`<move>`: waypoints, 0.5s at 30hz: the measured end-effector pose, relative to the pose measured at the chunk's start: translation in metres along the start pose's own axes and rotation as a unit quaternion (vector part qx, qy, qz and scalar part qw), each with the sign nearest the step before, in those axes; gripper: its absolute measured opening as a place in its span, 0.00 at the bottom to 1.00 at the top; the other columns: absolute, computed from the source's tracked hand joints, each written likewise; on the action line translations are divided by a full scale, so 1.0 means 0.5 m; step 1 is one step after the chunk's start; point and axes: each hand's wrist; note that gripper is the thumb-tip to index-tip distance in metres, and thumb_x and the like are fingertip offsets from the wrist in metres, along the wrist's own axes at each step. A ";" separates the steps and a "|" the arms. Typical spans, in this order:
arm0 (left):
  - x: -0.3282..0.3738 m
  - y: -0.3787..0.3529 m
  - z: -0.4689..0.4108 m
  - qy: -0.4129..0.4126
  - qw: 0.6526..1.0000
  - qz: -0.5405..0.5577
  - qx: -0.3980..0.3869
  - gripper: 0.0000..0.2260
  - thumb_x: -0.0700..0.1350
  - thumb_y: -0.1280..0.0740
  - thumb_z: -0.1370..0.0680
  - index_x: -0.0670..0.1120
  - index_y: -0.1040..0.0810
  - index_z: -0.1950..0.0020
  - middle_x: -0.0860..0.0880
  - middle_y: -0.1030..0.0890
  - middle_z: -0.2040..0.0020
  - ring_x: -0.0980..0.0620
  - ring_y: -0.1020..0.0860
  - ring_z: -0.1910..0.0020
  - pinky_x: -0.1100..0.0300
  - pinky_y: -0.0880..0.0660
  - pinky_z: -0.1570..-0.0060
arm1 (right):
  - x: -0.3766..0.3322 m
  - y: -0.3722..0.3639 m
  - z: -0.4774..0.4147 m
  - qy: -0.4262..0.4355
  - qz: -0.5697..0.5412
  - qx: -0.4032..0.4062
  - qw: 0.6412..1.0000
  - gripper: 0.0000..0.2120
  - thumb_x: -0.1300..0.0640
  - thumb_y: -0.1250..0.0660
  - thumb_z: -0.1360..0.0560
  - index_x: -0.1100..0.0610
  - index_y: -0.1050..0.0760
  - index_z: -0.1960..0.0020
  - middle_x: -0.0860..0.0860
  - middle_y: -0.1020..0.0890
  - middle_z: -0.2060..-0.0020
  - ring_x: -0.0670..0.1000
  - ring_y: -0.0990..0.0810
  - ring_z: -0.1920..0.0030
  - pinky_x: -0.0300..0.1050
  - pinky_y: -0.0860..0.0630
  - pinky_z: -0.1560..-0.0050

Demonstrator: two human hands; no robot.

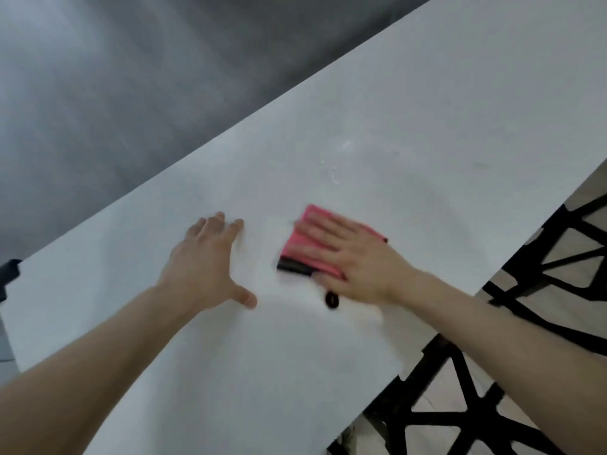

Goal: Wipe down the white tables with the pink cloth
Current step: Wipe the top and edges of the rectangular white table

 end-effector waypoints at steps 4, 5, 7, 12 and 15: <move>0.004 0.018 -0.009 -0.015 0.998 -0.053 0.012 0.64 0.75 0.17 0.47 0.57 0.38 0.17 0.51 0.34 0.19 0.43 0.31 0.21 0.44 0.27 0.26 | 0.246 0.082 -0.068 -0.387 0.030 0.012 0.921 0.32 0.38 0.54 0.12 0.49 0.48 0.11 0.55 0.49 0.12 0.56 0.54 0.12 0.53 0.59 0.13; -0.001 0.032 -0.022 -0.027 0.998 -0.062 0.016 0.59 0.76 0.17 0.46 0.58 0.34 0.19 0.52 0.29 0.24 0.43 0.25 0.27 0.46 0.24 0.32 | 0.233 0.074 -0.083 -0.414 0.026 0.020 0.910 0.32 0.40 0.54 0.12 0.51 0.49 0.11 0.56 0.50 0.12 0.57 0.55 0.12 0.53 0.60 0.13; -0.018 0.070 -0.055 -0.045 0.997 -0.056 0.026 0.50 0.74 0.17 0.41 0.60 0.29 0.23 0.54 0.23 0.33 0.45 0.20 0.36 0.49 0.23 0.40 | 0.105 0.027 -0.105 -0.339 0.036 0.051 0.939 0.31 0.43 0.51 0.11 0.54 0.44 0.12 0.59 0.46 0.12 0.59 0.51 0.12 0.55 0.58 0.13; -0.065 0.130 -0.143 -0.022 0.993 -0.118 0.023 0.62 0.71 0.15 0.42 0.56 0.38 0.15 0.46 0.32 0.21 0.40 0.29 0.23 0.39 0.26 0.28 | -0.104 -0.034 -0.086 0.069 -0.033 0.001 0.997 0.29 0.39 0.42 0.13 0.46 0.37 0.14 0.51 0.44 0.12 0.54 0.50 0.12 0.57 0.52 0.13; -0.075 0.126 -0.187 -0.002 0.995 -0.100 -0.009 0.75 0.73 0.14 0.52 0.56 0.46 0.13 0.44 0.37 0.20 0.38 0.34 0.20 0.34 0.26 0.27 | 0.148 0.039 -0.119 -0.196 0.012 0.038 0.980 0.31 0.38 0.43 0.13 0.46 0.41 0.13 0.50 0.42 0.13 0.53 0.50 0.12 0.50 0.56 0.13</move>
Point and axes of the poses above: each hand's wrist, its own z-axis away from the middle knuckle, its own y-axis out of the back of the hand, x = y × z
